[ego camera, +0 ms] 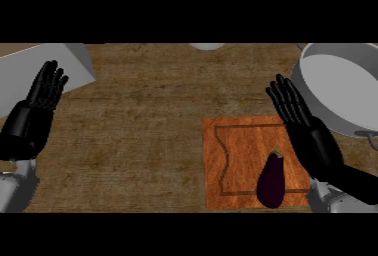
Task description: Pick the eggplant from the cutting board and place it in the pot
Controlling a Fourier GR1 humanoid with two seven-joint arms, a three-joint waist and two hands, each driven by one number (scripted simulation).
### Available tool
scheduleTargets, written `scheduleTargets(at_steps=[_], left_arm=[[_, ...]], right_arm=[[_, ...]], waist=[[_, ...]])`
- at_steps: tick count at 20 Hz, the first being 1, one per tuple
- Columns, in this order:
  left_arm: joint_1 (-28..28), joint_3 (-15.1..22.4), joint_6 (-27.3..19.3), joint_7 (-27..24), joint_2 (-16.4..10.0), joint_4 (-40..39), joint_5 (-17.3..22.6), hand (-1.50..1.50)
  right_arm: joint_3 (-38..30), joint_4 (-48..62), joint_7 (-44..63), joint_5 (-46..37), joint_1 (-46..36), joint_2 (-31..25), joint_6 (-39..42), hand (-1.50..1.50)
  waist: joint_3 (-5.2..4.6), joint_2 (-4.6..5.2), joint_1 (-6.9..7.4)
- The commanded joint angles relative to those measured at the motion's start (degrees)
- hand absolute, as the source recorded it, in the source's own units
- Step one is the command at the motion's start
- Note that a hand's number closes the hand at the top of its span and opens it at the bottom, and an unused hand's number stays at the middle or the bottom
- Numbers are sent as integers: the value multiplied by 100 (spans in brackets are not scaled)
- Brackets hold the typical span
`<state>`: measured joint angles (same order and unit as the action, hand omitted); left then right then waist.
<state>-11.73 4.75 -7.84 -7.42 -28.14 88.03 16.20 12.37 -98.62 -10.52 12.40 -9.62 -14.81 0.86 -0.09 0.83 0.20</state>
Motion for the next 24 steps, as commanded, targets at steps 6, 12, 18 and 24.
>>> scheduleTargets(at_steps=[6, 12, 18, 24], left_arm=[[859, -211, -725, -196, 621, -229, 8, 0], [1200, 111, -854, -280, 1040, -55, -52, 0], [1308, 718, -1039, -246, 1405, 189, -438, 0], [1302, 829, -1048, -272, 1504, 297, -493, 0]], right_arm=[[-1638, -1539, -374, -1776, 844, -1269, -1515, 150], [-1963, -1833, 188, -3212, 2752, -539, -3305, -150], [-473, -3468, -1, -4911, 4344, 510, -3927, -150], [74, -3506, 1274, -6669, 5570, 670, -3132, -150]], waist=[[-32, -319, -700], [-12, -209, -600], [-9, -141, -261], [-23, -70, -96]])
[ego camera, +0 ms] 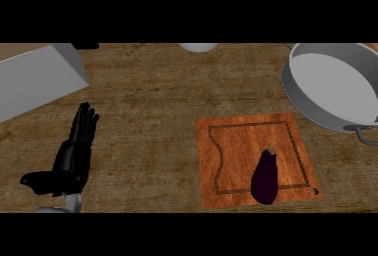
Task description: Pick the eggplant from the cutting board and place it in the pot
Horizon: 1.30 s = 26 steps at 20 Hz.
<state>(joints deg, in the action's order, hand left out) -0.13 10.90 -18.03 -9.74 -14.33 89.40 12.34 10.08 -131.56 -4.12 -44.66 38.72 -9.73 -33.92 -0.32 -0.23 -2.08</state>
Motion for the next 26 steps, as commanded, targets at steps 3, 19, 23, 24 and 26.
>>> scheduleTargets(at_steps=[3, 19, 23, 24, 26], left_arm=[[-119, 155, -35, -47, 152, -26, -113, 0], [-2, 211, -20, -53, 335, 66, -281, 0], [-67, 16, 239, -116, 210, -218, -255, 0], [-234, 12, 6, 299, 314, 156, -316, 0], [5, -64, 236, -125, 378, -157, -290, 0]], right_arm=[[445, -158, 1282, -1411, 1116, -9, 1163, -150], [2205, 821, 5631, -3803, -1575, 968, 3974, -150], [2303, 1376, 6545, -3299, -2378, 971, 4159, -150], [2090, 1471, 6436, -3146, -2526, 971, 4069, -150], [1936, 1660, 6229, -2968, -2412, 972, 3837, -150]], waist=[[-24, 118, 153], [27, 38, 277], [30, 34, 241], [33, 27, 230], [32, 24, 216]])
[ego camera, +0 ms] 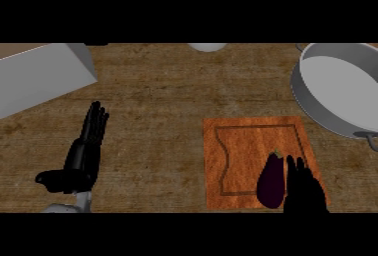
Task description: Pick the eggplant from the cutting board and place it in the pot
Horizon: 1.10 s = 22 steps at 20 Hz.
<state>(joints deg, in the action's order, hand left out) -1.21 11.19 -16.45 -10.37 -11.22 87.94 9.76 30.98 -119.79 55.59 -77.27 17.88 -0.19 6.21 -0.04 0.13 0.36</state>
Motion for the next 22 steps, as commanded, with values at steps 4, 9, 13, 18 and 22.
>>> scheduleTargets(at_steps=[4, 9, 13, 18, 22], left_arm=[[-238, -231, 39, 347, 121, 79, -189, 0], [136, -136, 99, 194, 254, 171, -396, 0], [377, -399, 474, -143, 220, 30, -239, 0], [106, -482, 472, 418, 303, 363, -301, 0], [228, -444, 481, 180, 337, 190, -421, 0]], right_arm=[[-422, 893, -181, 433, -395, -63, -393, -150], [-800, 1049, -372, 680, -508, -211, -471, -150], [-523, 1258, -274, 465, -321, -134, -724, -150], [-819, 1416, -523, 739, -424, -228, -901, -150], [-570, 1694, -417, 10, -869, -239, -937, 150]], waist=[[5, -15, -42], [5, -15, -33], [4, -16, -38], [5, -16, -42], [3, -16, -26]])
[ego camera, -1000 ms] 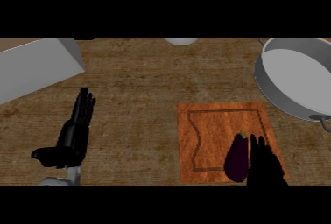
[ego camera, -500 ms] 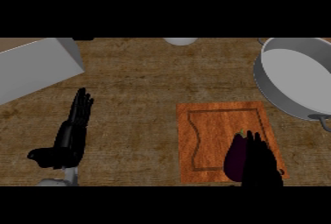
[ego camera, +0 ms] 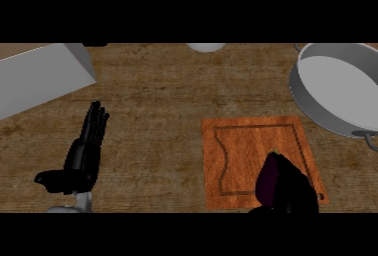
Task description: Pick the eggplant from the cutting board and place it in the pot
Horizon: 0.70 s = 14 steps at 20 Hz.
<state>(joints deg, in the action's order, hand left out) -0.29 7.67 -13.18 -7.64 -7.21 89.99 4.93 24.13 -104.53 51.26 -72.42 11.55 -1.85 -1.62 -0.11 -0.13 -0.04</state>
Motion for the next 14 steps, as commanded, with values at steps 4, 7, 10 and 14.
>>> scheduleTargets(at_steps=[4, 7, 10, 14], left_arm=[[351, 95, 1, -307, 183, 50, -154, 0], [124, 7, 51, -200, 255, -173, -124, 0], [153, -25, 18, 191, 136, 384, -243, 0], [-250, -305, 161, -189, 219, -456, -122, 0]], right_arm=[[-41, 507, -358, -600, -241, -285, -773, 150], [-295, 589, -420, -489, -486, -348, -596, 150], [69, 106, -381, -722, -83, -393, -637, 150], [254, -163, -19, -1280, -347, -219, -391, 150]], waist=[[12, 10, 13], [11, 14, 5], [12, 6, -1], [9, 11, -19]])
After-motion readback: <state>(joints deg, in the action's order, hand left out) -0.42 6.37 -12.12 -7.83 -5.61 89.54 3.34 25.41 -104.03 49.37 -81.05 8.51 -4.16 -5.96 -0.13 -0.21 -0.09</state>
